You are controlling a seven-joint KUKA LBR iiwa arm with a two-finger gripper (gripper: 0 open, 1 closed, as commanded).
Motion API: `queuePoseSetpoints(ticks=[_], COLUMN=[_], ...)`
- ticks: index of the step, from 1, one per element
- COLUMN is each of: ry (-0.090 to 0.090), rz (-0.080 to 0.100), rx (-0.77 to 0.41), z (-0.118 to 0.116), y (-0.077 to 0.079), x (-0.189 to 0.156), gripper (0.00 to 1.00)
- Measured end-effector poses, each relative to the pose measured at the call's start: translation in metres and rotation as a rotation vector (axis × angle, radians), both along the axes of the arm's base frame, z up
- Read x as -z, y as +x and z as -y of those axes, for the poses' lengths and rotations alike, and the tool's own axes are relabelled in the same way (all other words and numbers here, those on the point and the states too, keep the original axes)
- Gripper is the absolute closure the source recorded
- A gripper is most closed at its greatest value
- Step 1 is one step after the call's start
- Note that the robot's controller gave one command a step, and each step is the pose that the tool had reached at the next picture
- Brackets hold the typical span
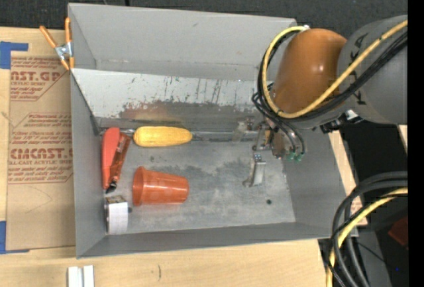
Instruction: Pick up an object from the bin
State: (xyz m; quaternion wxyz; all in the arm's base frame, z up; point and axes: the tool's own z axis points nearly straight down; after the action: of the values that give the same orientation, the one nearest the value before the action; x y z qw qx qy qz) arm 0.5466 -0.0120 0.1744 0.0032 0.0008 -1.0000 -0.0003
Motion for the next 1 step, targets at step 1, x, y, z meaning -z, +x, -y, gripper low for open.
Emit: queuePoseSetpoints(ticks=[1], ry=[0.0], rz=[0.008], rx=[0.0], z=[0.0], y=[0.0017], x=[-0.0046], gripper=[0.0])
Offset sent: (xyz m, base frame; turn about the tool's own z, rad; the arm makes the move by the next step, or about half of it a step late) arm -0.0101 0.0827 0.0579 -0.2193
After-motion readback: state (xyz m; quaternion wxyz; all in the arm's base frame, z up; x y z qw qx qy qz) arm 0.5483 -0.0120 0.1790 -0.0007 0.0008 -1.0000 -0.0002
